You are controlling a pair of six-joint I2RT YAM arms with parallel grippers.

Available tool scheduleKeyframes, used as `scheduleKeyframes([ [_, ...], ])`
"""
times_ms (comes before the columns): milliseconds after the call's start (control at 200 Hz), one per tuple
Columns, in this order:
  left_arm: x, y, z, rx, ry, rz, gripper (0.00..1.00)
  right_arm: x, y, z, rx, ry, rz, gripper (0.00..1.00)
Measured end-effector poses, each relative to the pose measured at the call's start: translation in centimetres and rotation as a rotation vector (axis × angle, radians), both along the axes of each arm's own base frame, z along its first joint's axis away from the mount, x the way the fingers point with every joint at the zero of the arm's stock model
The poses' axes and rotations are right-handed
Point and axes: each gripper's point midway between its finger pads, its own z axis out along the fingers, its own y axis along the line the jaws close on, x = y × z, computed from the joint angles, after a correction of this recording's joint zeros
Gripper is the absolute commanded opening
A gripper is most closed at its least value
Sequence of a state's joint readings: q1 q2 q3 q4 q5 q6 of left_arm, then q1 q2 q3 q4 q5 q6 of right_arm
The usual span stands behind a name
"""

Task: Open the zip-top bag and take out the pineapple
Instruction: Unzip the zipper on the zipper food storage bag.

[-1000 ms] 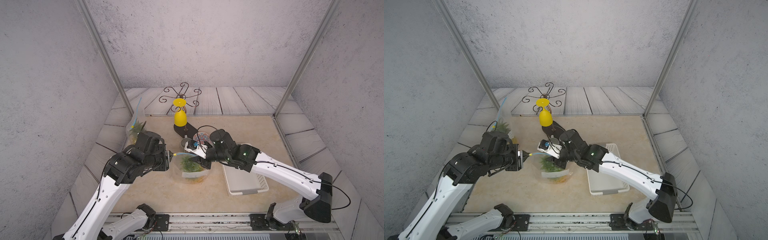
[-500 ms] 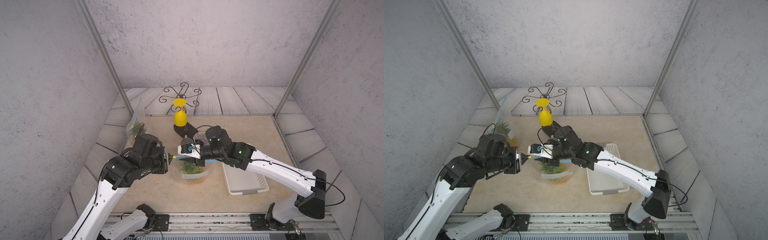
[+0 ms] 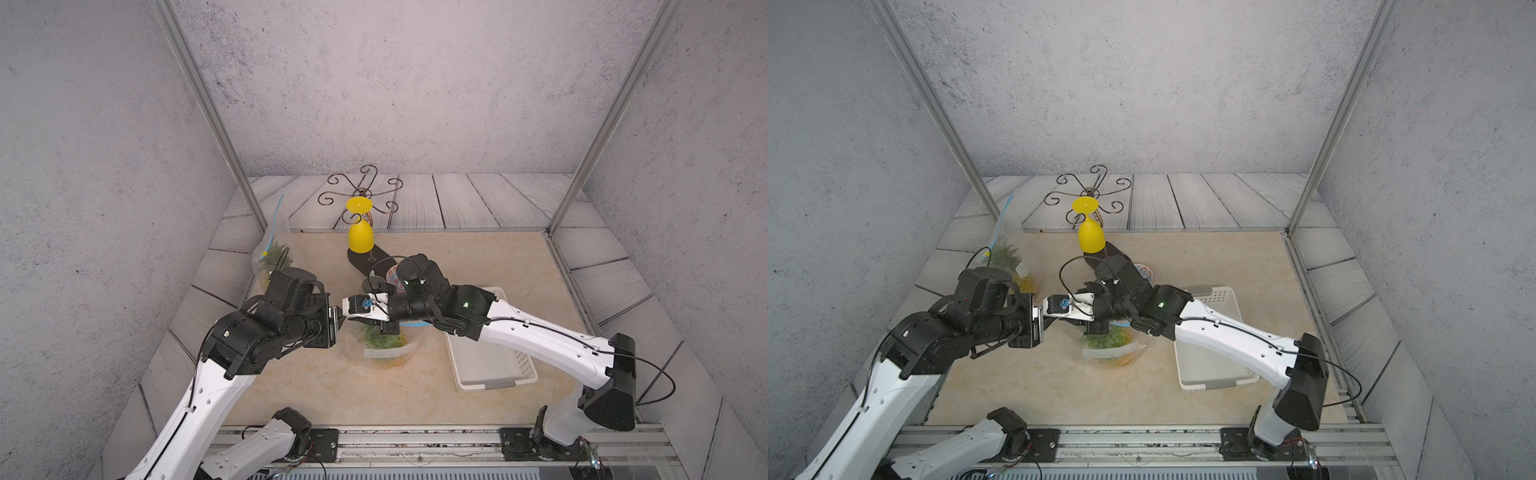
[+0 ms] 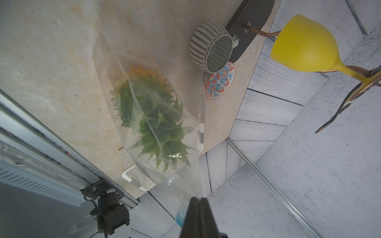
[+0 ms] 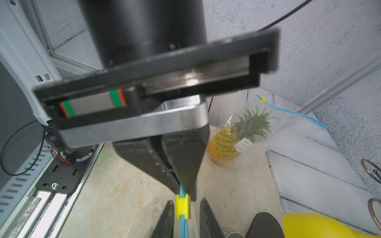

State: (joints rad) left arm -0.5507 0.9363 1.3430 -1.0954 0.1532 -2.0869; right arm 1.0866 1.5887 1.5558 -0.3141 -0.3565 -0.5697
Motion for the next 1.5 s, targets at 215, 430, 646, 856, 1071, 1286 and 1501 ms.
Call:
scheduleKeyframes([
  [215, 0.1, 0.1, 0.0, 0.001, -0.003, 0.009, 0.0, 0.2, 0.1, -0.2, -0.01, -0.003, -0.008, 0.07],
  [430, 0.3, 0.3, 0.1, 0.017, -0.018, 0.008, 0.0, 0.5, 0.1, -0.3, -0.013, -0.021, -0.025, 0.04],
  [646, 0.1, 0.9, 0.0, 0.035, -0.035, 0.012, 0.0, 0.4, -0.4, -0.7, -0.006, -0.046, -0.026, 0.04],
  [856, 0.2, 1.1, 0.2, 0.039, -0.046, 0.012, 0.0, 0.8, -2.5, -1.0, -0.021, -0.044, -0.063, 0.04],
  [1071, 0.4, 1.3, 0.2, 0.04, -0.049, 0.012, 0.0, 1.1, -4.5, -1.6, -0.044, -0.035, -0.098, 0.04],
  [1286, 0.5, 1.5, 0.2, 0.046, -0.052, 0.018, 0.0, 1.6, -7.3, -2.3, -0.067, -0.008, -0.147, 0.05],
  [1501, 0.6, 1.5, 0.3, 0.059, -0.067, 0.003, 0.0, 2.4, -11.1, -2.4, -0.088, 0.021, -0.216, 0.05],
])
